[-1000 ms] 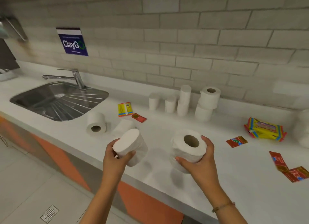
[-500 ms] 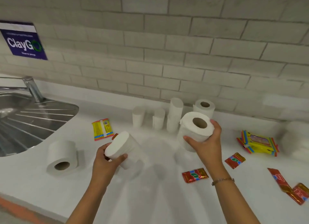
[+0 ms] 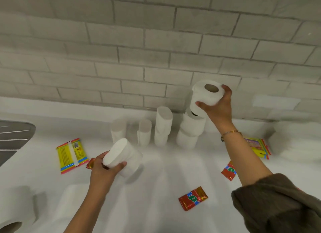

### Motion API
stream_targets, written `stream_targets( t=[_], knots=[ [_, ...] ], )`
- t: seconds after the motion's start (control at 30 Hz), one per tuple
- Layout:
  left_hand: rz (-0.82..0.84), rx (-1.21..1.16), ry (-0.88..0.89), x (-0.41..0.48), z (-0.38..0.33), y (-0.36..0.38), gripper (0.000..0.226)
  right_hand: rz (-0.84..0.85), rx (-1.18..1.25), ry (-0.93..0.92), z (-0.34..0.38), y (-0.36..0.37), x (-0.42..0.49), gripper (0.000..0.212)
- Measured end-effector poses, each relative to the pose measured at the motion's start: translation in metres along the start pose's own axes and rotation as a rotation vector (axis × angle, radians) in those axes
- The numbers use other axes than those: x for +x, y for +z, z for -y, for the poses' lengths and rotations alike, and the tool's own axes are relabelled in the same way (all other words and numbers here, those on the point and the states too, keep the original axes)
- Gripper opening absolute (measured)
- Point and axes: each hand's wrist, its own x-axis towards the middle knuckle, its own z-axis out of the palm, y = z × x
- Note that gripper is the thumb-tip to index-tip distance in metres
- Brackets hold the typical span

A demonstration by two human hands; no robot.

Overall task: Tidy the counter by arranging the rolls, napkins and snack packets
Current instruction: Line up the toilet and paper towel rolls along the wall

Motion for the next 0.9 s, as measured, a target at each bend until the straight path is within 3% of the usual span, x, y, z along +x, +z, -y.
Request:
stream_targets(
  t=[0.13,0.3,0.5,0.63,0.9],
  knots=[
    [0.063,0.002,-0.024,0.014,0.0,0.018,0.061,-0.013,0.018,0.02,-0.011,0.019,0.005,0.096],
    [0.153,0.046,-0.021,0.034,-0.005,0.028,0.059,-0.205,0.015,0.058,-0.023,0.002,0.015,0.095],
    [0.229,0.118,-0.021,0.045,-0.008,0.038,0.064,-0.306,-0.221,0.139,-0.066,-0.02,0.011,0.093],
    [0.263,0.138,-0.061,0.047,-0.005,0.048,0.066,-0.217,-0.362,0.309,-0.12,-0.006,-0.021,0.092],
    [0.211,0.219,-0.098,0.055,0.002,0.039,0.069,-0.155,-0.179,0.485,-0.181,0.02,-0.046,0.094]
  ],
)
